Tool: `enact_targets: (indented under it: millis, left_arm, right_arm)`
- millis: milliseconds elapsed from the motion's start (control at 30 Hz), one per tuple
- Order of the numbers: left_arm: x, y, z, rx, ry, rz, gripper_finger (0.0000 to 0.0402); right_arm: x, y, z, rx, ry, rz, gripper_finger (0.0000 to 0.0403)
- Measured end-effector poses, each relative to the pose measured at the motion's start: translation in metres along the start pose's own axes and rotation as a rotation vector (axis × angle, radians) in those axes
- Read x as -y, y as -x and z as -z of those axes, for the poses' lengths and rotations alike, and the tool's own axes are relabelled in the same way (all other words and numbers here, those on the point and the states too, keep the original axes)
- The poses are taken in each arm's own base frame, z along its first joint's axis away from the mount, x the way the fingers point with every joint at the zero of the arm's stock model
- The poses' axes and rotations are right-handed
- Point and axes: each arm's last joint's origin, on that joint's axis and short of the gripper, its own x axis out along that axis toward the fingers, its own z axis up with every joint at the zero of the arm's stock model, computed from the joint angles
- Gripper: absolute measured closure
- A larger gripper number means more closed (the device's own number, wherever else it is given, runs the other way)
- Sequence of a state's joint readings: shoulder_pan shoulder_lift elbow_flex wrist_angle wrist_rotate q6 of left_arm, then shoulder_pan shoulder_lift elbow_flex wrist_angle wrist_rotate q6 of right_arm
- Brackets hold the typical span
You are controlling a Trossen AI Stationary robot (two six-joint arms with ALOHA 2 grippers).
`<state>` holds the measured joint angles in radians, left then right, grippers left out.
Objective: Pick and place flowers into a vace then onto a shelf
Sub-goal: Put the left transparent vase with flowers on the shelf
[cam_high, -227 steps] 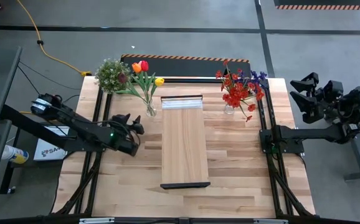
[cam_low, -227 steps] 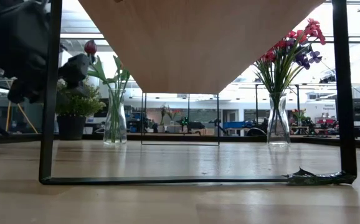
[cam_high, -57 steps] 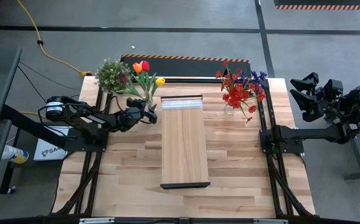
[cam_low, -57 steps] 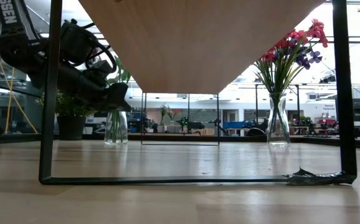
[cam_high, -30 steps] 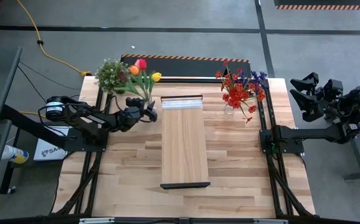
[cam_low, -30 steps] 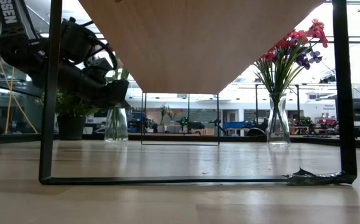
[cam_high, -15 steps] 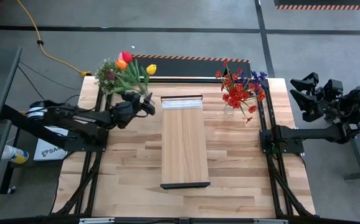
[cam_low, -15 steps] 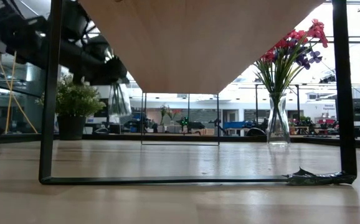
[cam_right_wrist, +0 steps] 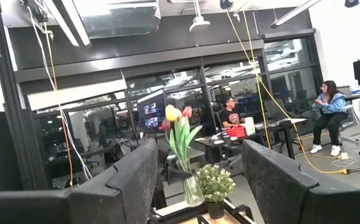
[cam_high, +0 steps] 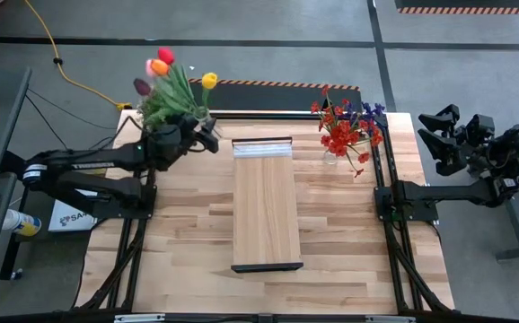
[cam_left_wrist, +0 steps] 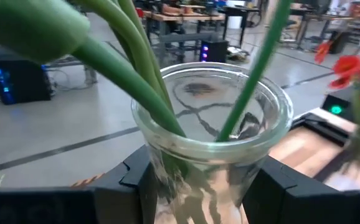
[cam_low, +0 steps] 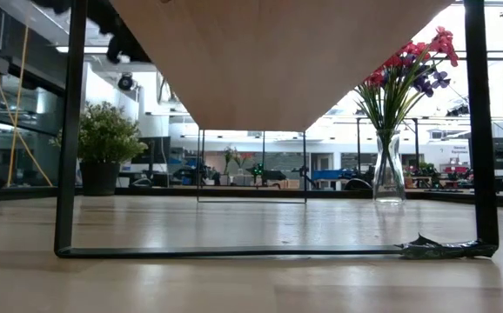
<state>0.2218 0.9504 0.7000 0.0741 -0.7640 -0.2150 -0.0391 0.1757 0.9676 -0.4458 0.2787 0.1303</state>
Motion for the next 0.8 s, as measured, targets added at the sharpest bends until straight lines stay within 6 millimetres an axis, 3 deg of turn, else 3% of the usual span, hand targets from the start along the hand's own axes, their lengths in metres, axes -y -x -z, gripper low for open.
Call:
enact_targets:
  millis: [167,333,800]
  left_arm:
    - [0.005,0.005,-0.037,0.002,0.038,0.065,0.0198]
    - [0.011,0.012,-0.057,0.013,0.114,0.163,0.0198]
    - [0.053,0.034,-0.049,-0.016,0.197,0.382,0.0198]
  right_arm:
    - [0.000,0.000,0.001,-0.006,0.002,0.001,0.0180]
    - [0.000,0.000,0.001,-0.011,0.003,0.002,0.0180]
    - [0.000,0.000,0.002,-0.021,0.006,0.005,0.0180]
